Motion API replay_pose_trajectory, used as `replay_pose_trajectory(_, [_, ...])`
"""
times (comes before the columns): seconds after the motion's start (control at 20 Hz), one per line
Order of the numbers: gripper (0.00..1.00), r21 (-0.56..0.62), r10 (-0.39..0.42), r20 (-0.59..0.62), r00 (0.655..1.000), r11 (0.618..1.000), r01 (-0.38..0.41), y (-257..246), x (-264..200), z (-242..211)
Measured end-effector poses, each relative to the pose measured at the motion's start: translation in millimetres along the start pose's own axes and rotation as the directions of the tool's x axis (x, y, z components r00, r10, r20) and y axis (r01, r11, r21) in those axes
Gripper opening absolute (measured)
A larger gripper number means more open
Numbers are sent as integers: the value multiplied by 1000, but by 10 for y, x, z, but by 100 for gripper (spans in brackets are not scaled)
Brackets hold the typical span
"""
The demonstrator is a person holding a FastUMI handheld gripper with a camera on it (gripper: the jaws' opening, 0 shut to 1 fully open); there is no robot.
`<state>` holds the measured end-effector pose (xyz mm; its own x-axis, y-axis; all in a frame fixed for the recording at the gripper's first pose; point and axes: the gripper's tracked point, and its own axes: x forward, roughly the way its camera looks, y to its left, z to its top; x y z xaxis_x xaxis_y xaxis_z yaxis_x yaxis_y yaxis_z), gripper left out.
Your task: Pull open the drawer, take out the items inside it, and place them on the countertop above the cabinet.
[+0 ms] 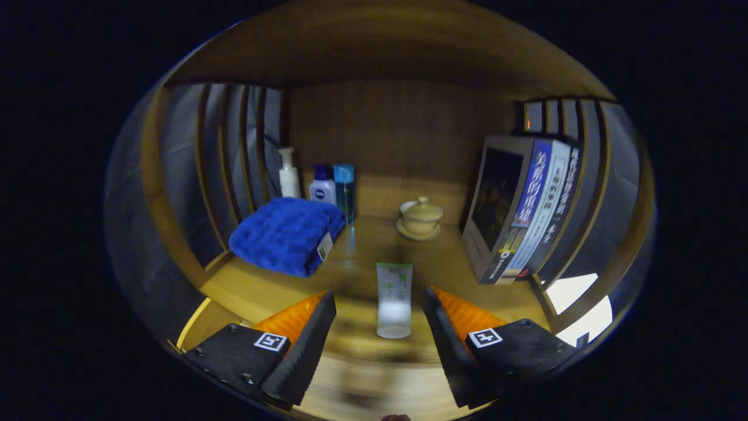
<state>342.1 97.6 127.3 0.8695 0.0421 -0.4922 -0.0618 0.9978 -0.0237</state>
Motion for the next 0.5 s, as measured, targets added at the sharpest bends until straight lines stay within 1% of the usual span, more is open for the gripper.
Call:
replay_pose_trajectory(0.1, [98, -2, -15, 84, 996, 1000, 15, 47, -243, 142])
replay_pose_trajectory(0.3, [99, -10, 30, 203, 979, 1000, -28, 229, -713, 287])
replay_pose_trajectory(0.5, [99, -56, 36, 286, 958, 998, -21, 313, -1137, 160])
